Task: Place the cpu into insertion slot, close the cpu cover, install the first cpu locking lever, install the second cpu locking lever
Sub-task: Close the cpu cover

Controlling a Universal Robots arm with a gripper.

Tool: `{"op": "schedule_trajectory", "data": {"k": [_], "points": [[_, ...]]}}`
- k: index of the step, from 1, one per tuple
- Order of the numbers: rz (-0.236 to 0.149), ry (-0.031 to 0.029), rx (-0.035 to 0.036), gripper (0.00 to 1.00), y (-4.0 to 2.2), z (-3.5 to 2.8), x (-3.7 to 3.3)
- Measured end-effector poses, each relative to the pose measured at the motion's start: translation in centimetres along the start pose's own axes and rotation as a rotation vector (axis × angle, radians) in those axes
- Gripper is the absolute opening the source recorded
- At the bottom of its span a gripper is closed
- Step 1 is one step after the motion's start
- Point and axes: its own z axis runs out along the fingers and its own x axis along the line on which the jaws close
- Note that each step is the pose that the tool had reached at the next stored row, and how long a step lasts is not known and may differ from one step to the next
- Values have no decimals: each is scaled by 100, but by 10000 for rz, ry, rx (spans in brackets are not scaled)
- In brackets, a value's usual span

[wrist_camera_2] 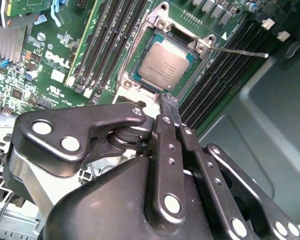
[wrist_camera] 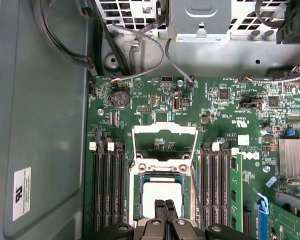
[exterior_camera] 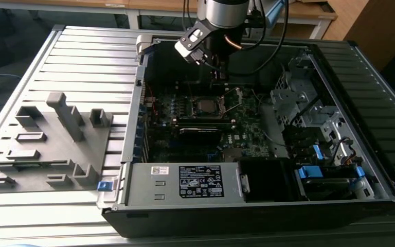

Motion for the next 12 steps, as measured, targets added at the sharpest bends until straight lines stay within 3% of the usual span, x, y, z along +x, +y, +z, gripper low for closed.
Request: {"op": "schedule_trajectory", "data": {"k": [8,12], "points": [[1,-1,0,11,16,1,1],[0,-1,0,11,70,4,3]]}}
